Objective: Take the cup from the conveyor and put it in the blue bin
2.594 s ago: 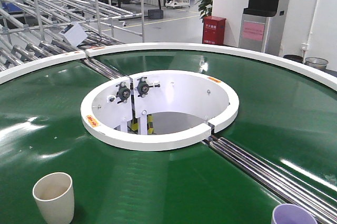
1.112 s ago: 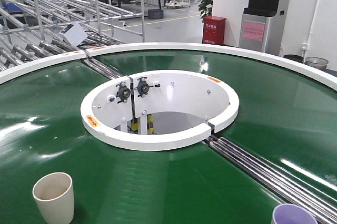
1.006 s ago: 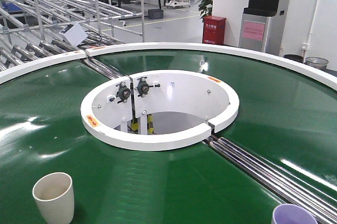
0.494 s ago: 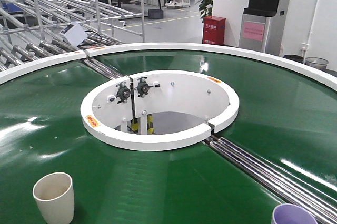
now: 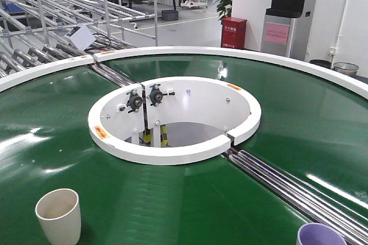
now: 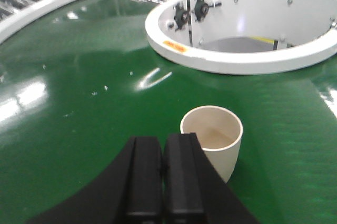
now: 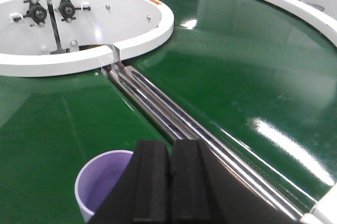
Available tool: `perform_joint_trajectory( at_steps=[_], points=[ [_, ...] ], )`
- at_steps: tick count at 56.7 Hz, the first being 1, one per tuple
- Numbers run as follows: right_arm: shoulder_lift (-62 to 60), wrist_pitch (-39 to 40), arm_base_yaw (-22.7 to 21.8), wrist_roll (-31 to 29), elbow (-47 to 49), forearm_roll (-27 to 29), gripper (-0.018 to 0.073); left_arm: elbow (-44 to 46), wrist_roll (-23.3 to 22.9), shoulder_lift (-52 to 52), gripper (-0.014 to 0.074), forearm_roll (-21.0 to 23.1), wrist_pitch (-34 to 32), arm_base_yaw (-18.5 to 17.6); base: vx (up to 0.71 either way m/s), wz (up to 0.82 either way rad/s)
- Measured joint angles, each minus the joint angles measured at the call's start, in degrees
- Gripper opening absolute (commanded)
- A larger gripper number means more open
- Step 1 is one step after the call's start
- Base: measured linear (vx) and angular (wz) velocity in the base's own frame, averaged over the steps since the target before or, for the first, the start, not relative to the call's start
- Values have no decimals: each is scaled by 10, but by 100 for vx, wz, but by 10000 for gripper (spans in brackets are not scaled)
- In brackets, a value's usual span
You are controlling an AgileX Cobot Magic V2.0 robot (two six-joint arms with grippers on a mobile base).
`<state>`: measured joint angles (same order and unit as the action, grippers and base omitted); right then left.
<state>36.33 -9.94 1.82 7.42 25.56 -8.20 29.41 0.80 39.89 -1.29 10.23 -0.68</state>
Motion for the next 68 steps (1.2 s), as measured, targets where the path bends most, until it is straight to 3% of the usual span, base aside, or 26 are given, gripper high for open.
perform_joint_trajectory(
  at_steps=[1, 2, 3, 15, 29, 44, 57, 68],
  points=[
    [1, -1, 0, 0, 0, 0, 200, 0, 0, 8, 367, 0, -4, 0, 0, 0],
    [12, -3, 0, 0, 0, 0, 292, 0, 0, 44, 468, 1, -32, 0, 0, 0],
    [15, -4, 0, 0, 0, 0, 303, 0, 0, 49, 482, 1, -36, 0, 0, 0],
    [33, -4, 0, 0, 0, 0, 375, 15, -3, 124, 516, 1, -73, 0, 0, 0],
    [36, -3, 0, 0, 0, 0, 375, 184, 5, 270, 512, 1, 85, 0, 0, 0],
    [36, -3, 0, 0, 0, 0, 375, 392, 70, 451, 512, 1, 269, 0, 0, 0],
    [36, -4, 0, 0, -2, 0, 375, 461, 94, 548, 512, 21, 296, 0, 0, 0],
    [36, -4, 0, 0, -2, 0, 375, 470, 168, 594, 512, 89, 295, 0, 0, 0]
  ],
)
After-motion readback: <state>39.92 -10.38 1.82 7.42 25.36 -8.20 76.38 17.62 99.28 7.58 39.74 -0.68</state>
